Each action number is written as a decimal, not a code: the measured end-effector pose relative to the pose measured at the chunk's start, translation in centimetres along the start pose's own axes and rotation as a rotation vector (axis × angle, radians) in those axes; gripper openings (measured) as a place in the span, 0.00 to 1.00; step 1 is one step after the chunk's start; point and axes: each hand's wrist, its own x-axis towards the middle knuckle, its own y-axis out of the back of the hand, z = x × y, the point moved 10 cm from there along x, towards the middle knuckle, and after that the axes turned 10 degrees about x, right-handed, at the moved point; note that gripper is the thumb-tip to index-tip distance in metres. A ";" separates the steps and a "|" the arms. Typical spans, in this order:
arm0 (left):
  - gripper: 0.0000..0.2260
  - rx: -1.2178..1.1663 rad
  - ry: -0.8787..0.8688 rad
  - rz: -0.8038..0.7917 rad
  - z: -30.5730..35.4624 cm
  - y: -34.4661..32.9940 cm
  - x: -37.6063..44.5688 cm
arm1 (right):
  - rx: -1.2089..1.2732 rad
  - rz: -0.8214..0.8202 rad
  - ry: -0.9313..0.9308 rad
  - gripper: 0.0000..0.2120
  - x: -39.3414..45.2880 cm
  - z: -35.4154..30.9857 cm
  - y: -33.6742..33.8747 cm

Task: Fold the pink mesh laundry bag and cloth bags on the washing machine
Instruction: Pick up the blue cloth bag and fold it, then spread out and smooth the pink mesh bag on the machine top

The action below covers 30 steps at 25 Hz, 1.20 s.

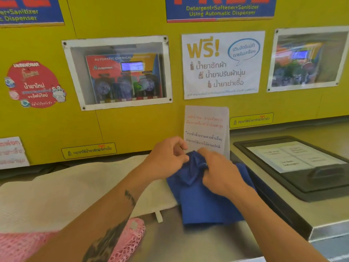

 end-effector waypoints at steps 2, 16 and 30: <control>0.09 0.158 0.001 -0.013 -0.4 0.0 -0.9 | -0.295 0.021 -0.072 0.17 -0.7 1.4 0.5; 0.19 0.450 0.116 -0.193 -5.4 -1.9 -7.1 | -0.418 -0.297 -0.095 0.27 -3.6 1.1 -4.2; 0.18 0.803 0.414 -0.111 -14.5 16.4 -15.5 | 0.118 -0.761 0.318 0.44 -2.5 -20.6 -16.7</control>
